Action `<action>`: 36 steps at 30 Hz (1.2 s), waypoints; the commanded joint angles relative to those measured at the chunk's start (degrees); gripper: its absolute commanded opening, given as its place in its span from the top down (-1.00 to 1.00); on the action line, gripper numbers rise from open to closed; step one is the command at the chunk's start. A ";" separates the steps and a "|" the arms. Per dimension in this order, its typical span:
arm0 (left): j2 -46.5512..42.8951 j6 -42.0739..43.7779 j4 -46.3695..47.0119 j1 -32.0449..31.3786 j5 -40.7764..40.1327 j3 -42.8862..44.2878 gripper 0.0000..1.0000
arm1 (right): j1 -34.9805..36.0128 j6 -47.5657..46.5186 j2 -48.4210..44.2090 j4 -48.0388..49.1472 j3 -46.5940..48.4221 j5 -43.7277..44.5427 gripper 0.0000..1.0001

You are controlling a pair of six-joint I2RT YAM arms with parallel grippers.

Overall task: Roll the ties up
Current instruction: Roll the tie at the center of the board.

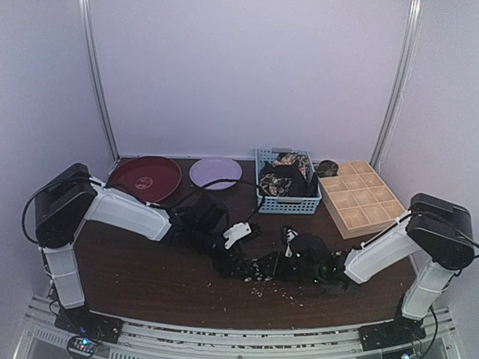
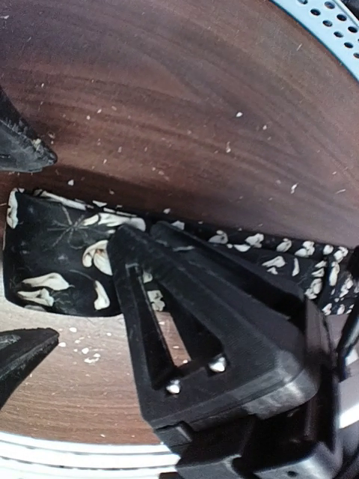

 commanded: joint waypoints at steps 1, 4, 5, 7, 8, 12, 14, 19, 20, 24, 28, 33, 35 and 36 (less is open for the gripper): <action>0.56 2.10 0.70 0.05 2.58 0.57 -0.44 | -0.01 -0.13 0.90 0.94 -0.11 -1.19 0.49; 0.73 1.65 1.26 -0.16 3.53 -0.03 -0.43 | 0.02 -0.12 1.06 0.75 0.08 -0.94 0.50; 0.90 1.54 1.45 -0.37 3.57 -0.17 -0.43 | -0.06 -0.12 1.15 0.80 0.10 -0.85 0.49; 1.22 1.38 2.04 -0.55 3.36 -0.43 -0.44 | -0.06 -0.01 1.28 0.82 0.07 -0.80 0.49; 1.46 1.41 2.28 -0.64 3.14 -0.56 -0.44 | 0.01 0.01 1.16 0.87 0.09 -0.81 0.49; 2.11 1.71 2.64 -0.66 0.29 -0.85 -0.44 | 0.01 0.04 0.90 0.76 -0.01 -0.63 0.50; 2.31 1.99 2.90 -0.73 -1.02 -0.89 -0.45 | -0.02 0.03 0.95 0.73 -0.12 -0.54 0.50; 2.77 3.11 3.12 -0.75 -0.95 -0.73 -0.47 | 0.00 0.05 1.32 1.15 -0.03 -0.71 0.50; 2.78 3.35 3.11 -0.74 -0.45 -0.66 -0.47 | -0.04 0.03 1.33 1.08 0.01 -0.64 0.50; 3.39 4.10 2.89 -1.20 1.25 -0.63 -0.46 | -0.07 0.01 1.56 1.23 -0.01 -0.62 0.50; 4.27 4.49 2.47 -1.44 2.13 -0.67 -0.27 | -0.03 -0.05 1.56 1.29 0.00 -0.58 0.49; 4.18 6.33 2.33 -1.90 2.06 -1.11 0.12 | -0.07 -0.12 1.41 1.29 -0.27 -0.18 0.50; 4.02 6.76 2.53 -2.00 1.93 -1.27 0.32 | -0.07 -0.16 1.42 1.27 -0.32 -0.18 0.50; 3.91 6.90 2.60 -1.99 1.77 -1.34 0.35 | -0.07 -0.12 1.33 1.26 -0.33 -0.18 0.50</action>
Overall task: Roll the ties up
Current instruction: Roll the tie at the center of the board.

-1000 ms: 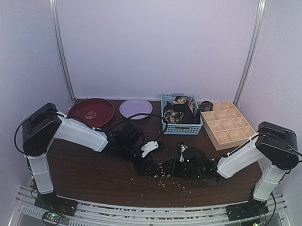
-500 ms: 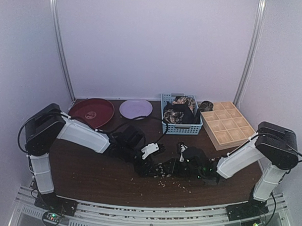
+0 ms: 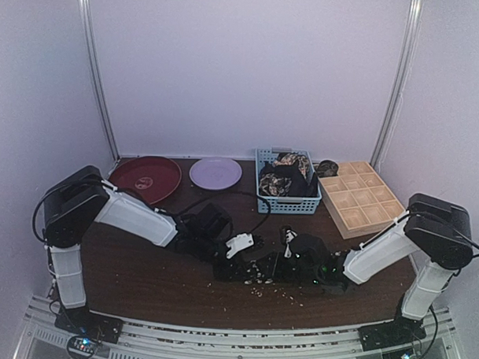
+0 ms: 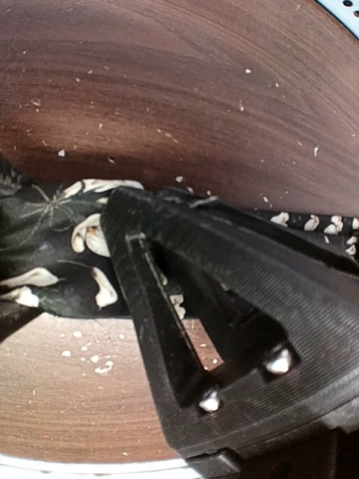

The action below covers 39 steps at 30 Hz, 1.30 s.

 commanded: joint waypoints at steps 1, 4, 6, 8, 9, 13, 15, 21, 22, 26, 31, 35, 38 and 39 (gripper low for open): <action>0.07 2.06 1.44 -0.68 0.71 -0.86 0.37 | -0.07 -0.18 0.65 0.24 -0.43 0.23 0.49; -0.50 2.45 1.43 -0.68 -0.12 -1.28 0.35 | -0.02 -0.13 -0.08 -0.09 -0.76 0.23 0.50; -0.86 2.37 1.51 -0.68 -0.96 -1.64 0.13 | -0.03 -0.17 -1.15 -0.73 -0.92 0.19 0.49; -1.25 1.93 1.52 -0.68 -1.18 -2.08 0.10 | 0.00 -0.18 -1.95 -1.36 -0.99 -0.33 0.49; -1.36 1.41 1.48 -0.68 -1.50 -2.09 0.07 | 0.02 -0.16 -2.12 -1.71 -0.97 -0.64 0.49; -2.70 -2.14 2.34 -0.68 -2.68 -2.82 -0.05 | 0.48 0.34 -1.80 -2.01 -0.78 -1.25 0.49; -4.34 -4.27 3.54 -0.72 -3.21 -4.27 -0.08 | 0.96 0.58 -1.71 -1.90 -0.70 -1.06 0.49; -11.91 -10.24 6.32 -0.68 -6.83 -11.63 -0.12 | 2.09 0.49 -1.63 -3.45 0.05 -0.11 0.50; -13.32 -11.48 6.99 -0.68 -7.99 -12.99 -0.12 | 2.49 0.50 -1.62 -3.63 0.11 0.07 0.49; -17.38 -20.14 8.78 -0.63 -12.87 -15.89 0.08 | 4.11 0.83 -1.76 -4.01 -0.12 1.59 0.50; -19.71 -32.22 14.07 -0.68 -10.59 -16.66 0.65 | 5.51 0.83 -1.62 -4.74 0.25 3.07 0.50; -17.54 -38.09 19.09 -1.87 -6.65 -15.83 0.95 | 6.19 0.91 -1.93 -5.51 0.50 4.14 0.50; -14.58 -39.65 20.05 -3.73 -6.46 -14.55 1.00 | 6.61 0.75 -2.33 -6.73 0.86 5.00 0.50; -13.56 -39.70 19.72 -4.28 -6.65 -14.07 1.00 | 6.63 0.79 -2.46 -6.91 0.83 5.11 0.51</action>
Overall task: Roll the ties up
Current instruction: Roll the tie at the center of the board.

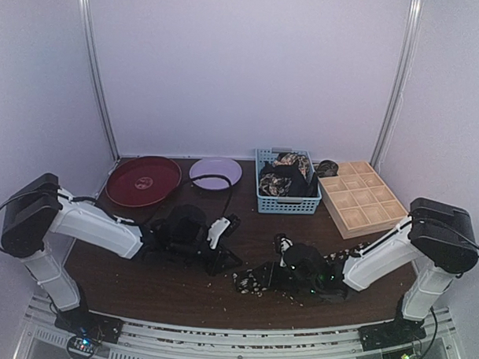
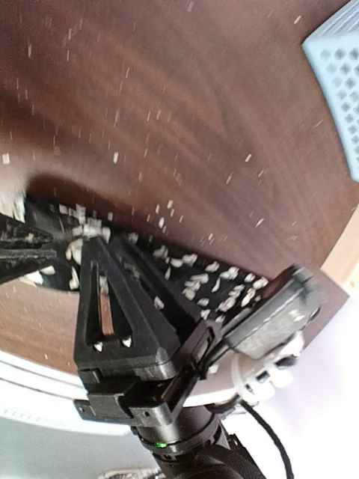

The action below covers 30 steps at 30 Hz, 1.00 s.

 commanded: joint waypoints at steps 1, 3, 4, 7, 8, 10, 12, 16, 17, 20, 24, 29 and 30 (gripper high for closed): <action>4.49 -5.18 4.18 -2.72 1.20 2.10 1.00 | 0.93 -0.04 -1.58 -3.71 0.61 2.16 0.50; 6.21 -5.44 4.25 -3.60 1.06 2.36 1.00 | 0.97 0.09 -2.03 -3.74 0.39 2.51 0.50; 6.86 -5.50 4.14 -4.10 0.69 2.45 1.00 | 1.00 0.11 -2.24 -3.85 0.24 2.64 0.50; 8.96 -5.18 2.85 -5.34 -1.44 2.70 1.00 | 1.01 -0.19 -3.10 -4.67 0.09 3.05 0.50; 9.66 -4.98 2.56 -5.49 -2.02 2.62 1.00 | 1.03 -0.34 -3.50 -4.93 0.10 3.14 0.49; 10.71 -4.42 1.70 -5.67 -2.89 2.64 1.00 | 1.03 -0.90 -4.47 -5.78 0.20 3.17 0.46; 10.96 -4.14 0.65 -5.84 -4.21 2.41 1.00 | 1.00 -1.45 -5.91 -6.66 0.25 2.99 0.44; 10.82 -4.18 0.76 -5.92 -4.76 1.76 1.00 | 0.95 -2.12 -7.46 -8.60 0.29 2.48 0.41; 10.98 -4.16 0.76 -5.88 -4.86 1.86 1.00 | 0.92 -2.33 -7.39 -9.05 0.30 2.22 0.41; 11.36 -4.02 0.67 -5.87 -5.08 2.15 1.00 | 0.97 -2.60 -6.30 -10.47 0.86 0.90 0.41; 11.01 -4.03 0.03 -5.88 -5.63 1.99 1.00 | 1.08 -2.45 -3.22 -9.95 1.25 -1.55 0.46; 7.42 -3.54 -3.53 -5.81 -10.25 2.48 0.95 | 1.79 -1.74 -0.15 -7.83 2.37 -3.59 0.53; 6.29 -3.53 -4.18 -5.68 -11.79 2.50 0.87 | 2.14 -1.27 0.18 -8.03 2.63 -3.51 0.54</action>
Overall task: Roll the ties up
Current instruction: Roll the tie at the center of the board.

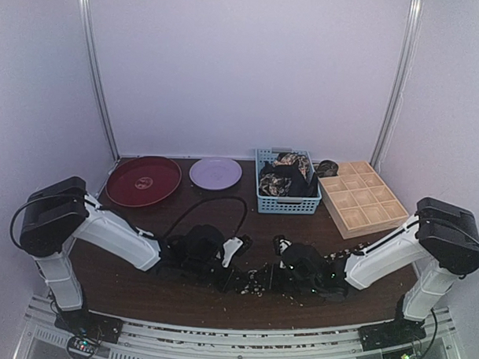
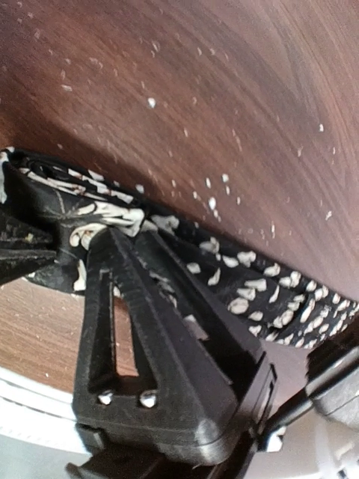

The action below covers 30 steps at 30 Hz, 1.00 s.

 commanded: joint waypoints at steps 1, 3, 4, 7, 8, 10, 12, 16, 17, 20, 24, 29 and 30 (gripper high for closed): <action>-3.80 0.61 -6.30 0.62 -8.13 0.14 0.81 | 1.78 0.67 2.76 -0.65 1.57 -2.02 0.55; -6.01 -0.28 -7.58 2.11 -8.70 -0.29 0.76 | 2.34 1.49 2.79 -0.47 1.40 -1.50 0.57; -7.26 -0.96 -8.25 2.57 -9.13 -0.80 0.72 | 2.71 1.63 2.80 -0.67 1.40 -1.03 0.57; -11.84 -3.54 -9.40 2.95 -10.65 -3.76 0.43 | 3.68 2.44 2.65 -1.12 1.38 0.32 0.58; -13.27 -4.63 -9.21 2.95 -10.43 -5.16 0.40 | 4.02 2.74 2.83 -1.03 1.36 0.62 0.58; -15.84 -7.02 -7.89 2.95 -9.36 -8.65 0.38 | 4.41 3.24 3.40 -0.93 1.67 0.86 0.58; -17.25 -9.63 -5.33 2.95 -7.01 -11.07 0.38 | 4.74 3.61 3.80 -0.88 2.07 1.39 0.58; -17.71 -14.38 -2.28 2.95 -3.81 -13.95 0.63 | 5.11 4.07 3.99 -0.99 3.42 2.66 0.59; -17.54 -15.01 -3.27 2.95 -4.25 -14.07 0.74 | 5.24 4.03 4.02 -1.29 3.94 2.87 0.59; -16.99 -15.89 -6.64 2.97 -5.97 -14.72 0.97 | 5.46 3.47 4.09 -2.55 4.97 3.35 0.59; -16.72 -17.37 -6.91 2.95 -5.99 -16.57 1.00 | 5.63 2.89 3.69 -3.60 4.91 4.09 0.59; -13.66 -17.88 -4.97 2.95 -4.08 -16.16 1.00 | 5.70 2.62 3.53 -3.60 4.45 4.33 0.58; -12.77 -17.91 -5.03 2.87 -4.02 -15.84 1.00 | 5.66 2.31 3.59 -3.92 4.65 4.25 0.57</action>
